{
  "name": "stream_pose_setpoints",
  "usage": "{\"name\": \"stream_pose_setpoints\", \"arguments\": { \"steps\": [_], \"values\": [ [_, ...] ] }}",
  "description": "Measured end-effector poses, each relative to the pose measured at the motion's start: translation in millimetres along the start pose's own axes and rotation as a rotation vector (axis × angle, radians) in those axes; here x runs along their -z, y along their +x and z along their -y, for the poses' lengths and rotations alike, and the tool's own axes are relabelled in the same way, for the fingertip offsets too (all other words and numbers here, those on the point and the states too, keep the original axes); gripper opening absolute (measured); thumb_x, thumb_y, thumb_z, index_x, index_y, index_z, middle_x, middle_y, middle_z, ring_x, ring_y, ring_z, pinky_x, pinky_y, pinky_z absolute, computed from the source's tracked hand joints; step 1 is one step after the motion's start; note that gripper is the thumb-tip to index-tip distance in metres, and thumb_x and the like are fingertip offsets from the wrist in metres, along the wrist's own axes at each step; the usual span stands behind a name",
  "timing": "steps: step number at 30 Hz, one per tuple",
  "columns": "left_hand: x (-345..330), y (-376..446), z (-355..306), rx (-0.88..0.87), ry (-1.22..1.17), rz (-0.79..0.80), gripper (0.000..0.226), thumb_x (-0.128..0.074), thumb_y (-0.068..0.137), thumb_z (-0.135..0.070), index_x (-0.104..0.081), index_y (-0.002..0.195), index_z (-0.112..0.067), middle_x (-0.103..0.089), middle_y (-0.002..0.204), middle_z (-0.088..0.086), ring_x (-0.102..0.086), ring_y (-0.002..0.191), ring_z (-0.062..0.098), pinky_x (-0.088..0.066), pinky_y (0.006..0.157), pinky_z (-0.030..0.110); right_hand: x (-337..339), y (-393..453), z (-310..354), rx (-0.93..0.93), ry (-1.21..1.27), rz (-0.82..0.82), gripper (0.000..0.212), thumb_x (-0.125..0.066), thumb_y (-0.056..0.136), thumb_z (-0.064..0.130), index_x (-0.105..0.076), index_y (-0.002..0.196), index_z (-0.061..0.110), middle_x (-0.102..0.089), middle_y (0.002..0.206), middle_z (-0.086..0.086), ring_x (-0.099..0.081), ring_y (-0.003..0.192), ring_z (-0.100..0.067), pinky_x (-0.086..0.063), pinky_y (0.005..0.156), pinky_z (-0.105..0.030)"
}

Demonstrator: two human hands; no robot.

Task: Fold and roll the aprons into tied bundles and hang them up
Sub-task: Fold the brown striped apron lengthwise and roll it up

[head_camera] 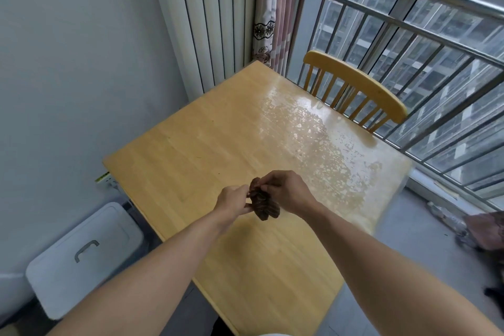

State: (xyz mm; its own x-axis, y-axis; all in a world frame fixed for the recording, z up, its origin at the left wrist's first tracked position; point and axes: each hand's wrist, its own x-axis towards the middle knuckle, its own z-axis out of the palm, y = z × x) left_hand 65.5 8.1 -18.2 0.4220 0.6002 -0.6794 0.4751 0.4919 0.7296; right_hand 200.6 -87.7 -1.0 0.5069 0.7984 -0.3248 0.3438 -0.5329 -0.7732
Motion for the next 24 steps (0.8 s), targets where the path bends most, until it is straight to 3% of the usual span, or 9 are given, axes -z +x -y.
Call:
{"name": "stream_pose_setpoints", "arguments": {
  "steps": [2, 5, 7, 9, 12, 16, 19, 21, 24],
  "values": [
    [-2, 12, 19, 0.083, -0.071, -0.032, 0.023, -0.045, 0.102, -0.015, -0.063, 0.092, -0.006, -0.068, 0.102, 0.015, -0.076, 0.086, 0.031, -0.064, 0.072, 0.036, -20, 6, -14, -0.089, 0.009, -0.038, 0.007, -0.075, 0.091, 0.02, -0.077, 0.089, 0.026, -0.075, 0.088, 0.014, -0.068, 0.085, 0.0, -0.053, 0.076, -0.02],
    [-2, 28, 44, 0.215, -0.249, -0.035, 0.025, -0.045, 0.104, -0.016, -0.065, 0.101, -0.001, -0.069, 0.11, 0.021, -0.072, 0.099, 0.035, -0.062, 0.087, 0.045, -46, 7, -35, -0.176, 0.012, -0.077, 0.007, -0.08, 0.088, 0.024, -0.08, 0.094, 0.022, -0.076, 0.089, 0.007, -0.069, 0.081, -0.005, -0.051, 0.065, -0.017],
    [4, 33, 55, 0.256, -0.265, -0.058, 0.02, -0.053, 0.101, -0.011, -0.067, 0.106, 0.002, -0.071, 0.113, 0.021, -0.071, 0.102, 0.03, -0.06, 0.092, 0.043, -57, 4, -46, -0.215, -0.004, -0.084, 0.009, -0.078, 0.089, 0.026, -0.081, 0.095, 0.019, -0.074, 0.086, 0.006, -0.067, 0.073, -0.007, -0.044, 0.052, -0.013],
    [10, 37, 61, 0.26, -0.248, -0.035, 0.017, -0.059, 0.098, -0.001, -0.066, 0.112, 0.005, -0.071, 0.11, 0.019, -0.07, 0.097, 0.026, -0.059, 0.094, 0.041, -62, 2, -54, -0.229, 0.002, -0.078, 0.009, -0.077, 0.091, 0.024, -0.081, 0.095, 0.017, -0.071, 0.082, 0.007, -0.063, 0.067, -0.008, -0.042, 0.051, -0.017],
    [16, 32, 59, 0.189, -0.106, 0.007, 0.01, -0.059, 0.098, 0.006, -0.062, 0.104, -0.001, -0.067, 0.101, 0.014, -0.069, 0.088, 0.021, -0.062, 0.086, 0.037, -60, 3, -60, -0.214, -0.018, -0.063, 0.009, -0.076, 0.09, 0.022, -0.081, 0.095, 0.015, -0.07, 0.08, 0.008, -0.059, 0.067, -0.003, -0.038, 0.06, -0.018],
    [25, 33, 53, -0.026, 0.274, -0.122, 0.007, -0.065, 0.09, -0.003, -0.067, 0.084, -0.005, -0.076, 0.086, 0.012, -0.076, 0.068, 0.017, -0.064, 0.066, 0.03, -59, 7, -57, -0.161, -0.14, 0.002, 0.012, -0.072, 0.093, 0.019, -0.081, 0.099, 0.016, -0.073, 0.085, 0.007, -0.065, 0.078, -0.008, -0.045, 0.067, -0.022],
    [32, 37, 52, 0.002, 0.415, -0.185, 0.024, -0.052, 0.093, -0.011, -0.072, 0.08, -0.007, -0.073, 0.071, 0.005, -0.071, 0.051, 0.018, -0.063, 0.06, 0.035, -56, 8, -58, -0.149, -0.213, 0.041, 0.023, -0.059, 0.099, 0.012, -0.079, 0.109, 0.017, -0.073, 0.099, 0.005, -0.066, 0.086, -0.013, -0.057, 0.075, -0.034],
    [33, 40, 54, 0.045, 0.439, -0.169, 0.031, -0.045, 0.093, -0.012, -0.073, 0.083, -0.005, -0.07, 0.072, 0.009, -0.064, 0.053, 0.023, -0.055, 0.053, 0.031, -55, 9, -57, -0.123, -0.263, 0.095, 0.023, -0.061, 0.098, 0.017, -0.079, 0.111, 0.023, -0.075, 0.103, 0.007, -0.068, 0.09, -0.013, -0.059, 0.08, -0.04],
    [29, 42, 62, 0.06, 0.427, -0.089, 0.04, -0.036, 0.098, -0.026, -0.065, 0.086, -0.001, -0.066, 0.072, 0.015, -0.061, 0.06, 0.027, -0.045, 0.058, 0.029, -57, 11, -52, -0.101, -0.334, 0.129, 0.02, -0.064, 0.097, 0.023, -0.079, 0.109, 0.029, -0.077, 0.1, 0.01, -0.07, 0.087, -0.01, -0.058, 0.074, -0.035]
  ]
}}
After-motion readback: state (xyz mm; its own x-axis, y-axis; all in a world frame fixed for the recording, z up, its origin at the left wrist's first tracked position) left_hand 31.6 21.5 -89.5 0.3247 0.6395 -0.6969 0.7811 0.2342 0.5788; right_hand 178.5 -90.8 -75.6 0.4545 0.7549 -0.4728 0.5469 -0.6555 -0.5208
